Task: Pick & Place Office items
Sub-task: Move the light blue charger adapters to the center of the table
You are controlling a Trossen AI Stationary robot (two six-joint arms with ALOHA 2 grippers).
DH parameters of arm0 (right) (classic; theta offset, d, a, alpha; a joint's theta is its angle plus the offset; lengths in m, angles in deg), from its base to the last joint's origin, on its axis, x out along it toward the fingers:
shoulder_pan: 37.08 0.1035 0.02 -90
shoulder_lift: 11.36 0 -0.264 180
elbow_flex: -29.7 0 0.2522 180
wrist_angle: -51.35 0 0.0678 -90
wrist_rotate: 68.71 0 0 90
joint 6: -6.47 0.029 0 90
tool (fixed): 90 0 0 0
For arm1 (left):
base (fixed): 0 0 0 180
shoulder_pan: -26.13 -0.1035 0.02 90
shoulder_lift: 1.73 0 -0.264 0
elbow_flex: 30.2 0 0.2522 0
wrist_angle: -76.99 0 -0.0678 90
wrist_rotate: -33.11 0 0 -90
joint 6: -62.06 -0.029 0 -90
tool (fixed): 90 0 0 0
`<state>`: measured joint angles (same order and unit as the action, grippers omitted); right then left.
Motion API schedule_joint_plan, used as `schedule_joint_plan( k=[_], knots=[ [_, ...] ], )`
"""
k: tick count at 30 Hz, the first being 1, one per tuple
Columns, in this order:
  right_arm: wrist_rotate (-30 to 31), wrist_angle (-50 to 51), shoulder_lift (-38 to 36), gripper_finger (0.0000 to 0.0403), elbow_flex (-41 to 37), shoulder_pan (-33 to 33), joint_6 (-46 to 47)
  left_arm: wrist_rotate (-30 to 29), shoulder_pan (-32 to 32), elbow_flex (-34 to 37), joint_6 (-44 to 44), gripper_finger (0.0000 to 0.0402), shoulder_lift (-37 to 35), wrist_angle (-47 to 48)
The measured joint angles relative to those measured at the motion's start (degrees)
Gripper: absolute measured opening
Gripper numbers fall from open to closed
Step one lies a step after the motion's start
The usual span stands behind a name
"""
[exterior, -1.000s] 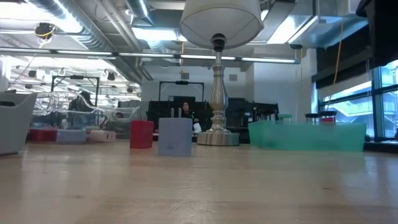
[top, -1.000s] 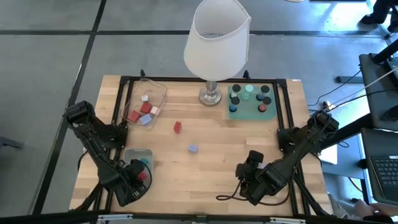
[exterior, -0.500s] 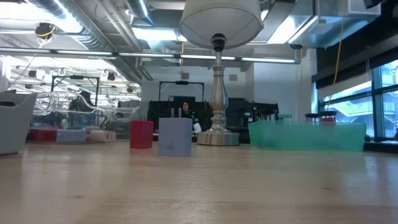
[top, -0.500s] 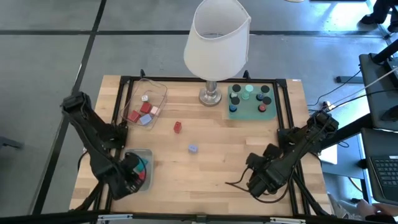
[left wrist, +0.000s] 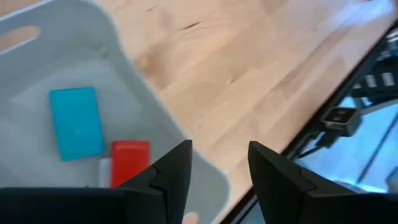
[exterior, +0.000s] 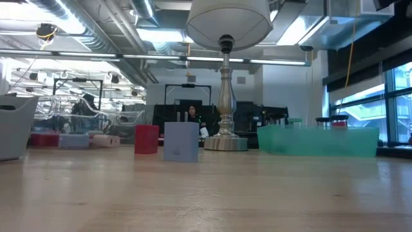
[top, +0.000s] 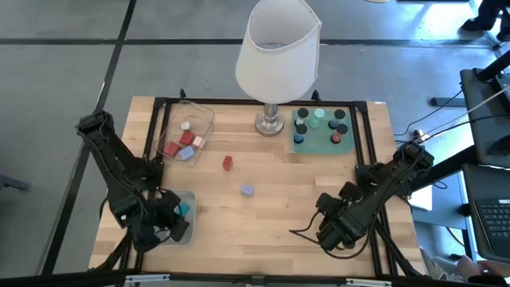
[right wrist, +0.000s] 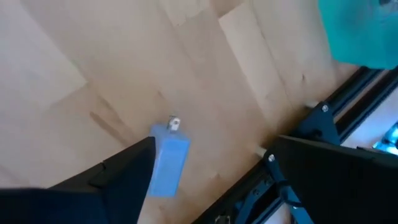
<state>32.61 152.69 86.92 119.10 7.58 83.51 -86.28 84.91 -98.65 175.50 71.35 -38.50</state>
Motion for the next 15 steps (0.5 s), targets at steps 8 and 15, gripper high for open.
schedule_joint_plan(
  k=[8, 15],
  knots=[
    [-4.0, -2.2, 0.0, 0.0356, -5.2, 0.4, 3.7, -2.7, 0.0, 0.0, -3.7, 0.0153, 0.5, -4.1],
    [-7.5, -11.7, 0.0, 0.0352, -9.4, 0.4, 1.0, -2.8, 0.0, 0.0, -4.2, 0.0153, 0.5, -4.1]
  ],
)
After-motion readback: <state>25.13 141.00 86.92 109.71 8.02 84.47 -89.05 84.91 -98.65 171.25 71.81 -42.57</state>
